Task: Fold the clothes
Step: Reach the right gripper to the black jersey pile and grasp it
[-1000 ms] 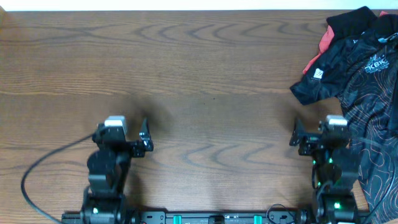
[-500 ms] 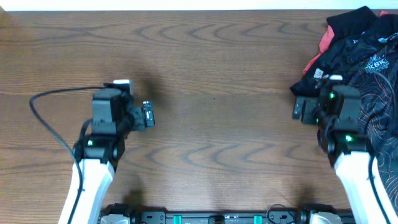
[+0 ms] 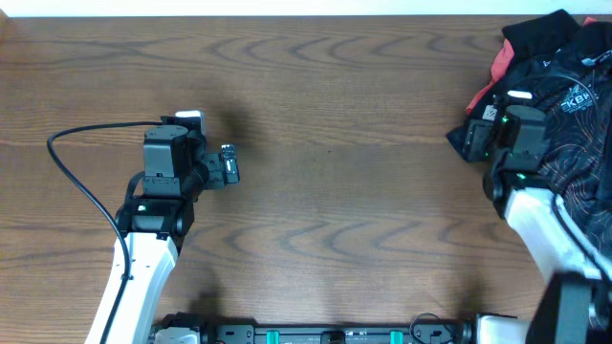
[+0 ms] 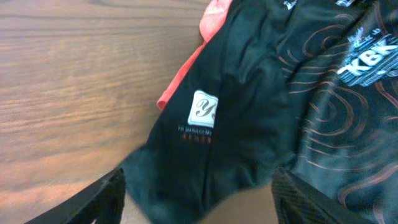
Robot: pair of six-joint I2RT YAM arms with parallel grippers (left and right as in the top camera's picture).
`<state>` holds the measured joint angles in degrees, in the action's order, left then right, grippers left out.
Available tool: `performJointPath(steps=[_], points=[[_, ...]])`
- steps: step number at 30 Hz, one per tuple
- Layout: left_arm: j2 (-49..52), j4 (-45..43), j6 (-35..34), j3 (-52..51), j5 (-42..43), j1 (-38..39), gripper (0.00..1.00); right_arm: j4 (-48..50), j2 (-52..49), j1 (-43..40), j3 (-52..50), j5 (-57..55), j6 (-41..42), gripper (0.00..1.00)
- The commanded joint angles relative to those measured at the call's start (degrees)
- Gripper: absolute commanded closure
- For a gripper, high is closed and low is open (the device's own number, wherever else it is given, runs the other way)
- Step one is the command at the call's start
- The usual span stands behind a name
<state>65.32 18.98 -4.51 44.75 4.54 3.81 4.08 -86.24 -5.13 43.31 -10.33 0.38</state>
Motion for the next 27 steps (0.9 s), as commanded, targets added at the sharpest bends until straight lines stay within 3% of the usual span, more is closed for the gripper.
performJointPath(steps=[1, 10, 16, 19, 20, 23, 24, 27], points=[[1.55, -1.36, -0.55, 1.09, 0.42, -0.13, 0.02, 6.32, -6.86, -0.22, 0.79, -1.7, 0.04, 0.28], [5.9, -1.97, -0.55, 1.09, 0.42, -0.13, 0.02, 20.7, -18.91, -0.28, 0.96, -1.92, 2.84, 0.32], [7.8, -2.01, -0.55, 1.09, 0.42, -0.13, 0.02, 23.89, -23.87, -0.55, 1.05, -1.97, 2.84, 0.29], [8.02, -2.03, -0.55, 1.09, 0.42, -0.13, 0.02, 24.02, -26.05, -0.9, 1.55, -1.92, 3.74, 0.33], [8.02, -2.03, -0.55, 1.09, 0.42, -0.13, 0.02, 24.02, -26.64, -0.94, 1.68, -1.92, 4.15, 0.41], [8.02, -2.05, -0.55, 1.09, 0.42, -0.13, 0.02, 23.89, -27.17, -0.92, 1.7, -1.95, 4.85, 0.95], [8.02, -2.05, -0.55, 1.09, 0.42, -0.13, 0.02, 23.89, -26.91, -0.9, 1.7, -1.9, 4.96, 0.99], [8.02, -2.16, -0.55, 1.09, 0.42, -0.13, 0.02, 23.52, -24.72, -0.81, 1.7, -1.9, 4.94, 0.99]])
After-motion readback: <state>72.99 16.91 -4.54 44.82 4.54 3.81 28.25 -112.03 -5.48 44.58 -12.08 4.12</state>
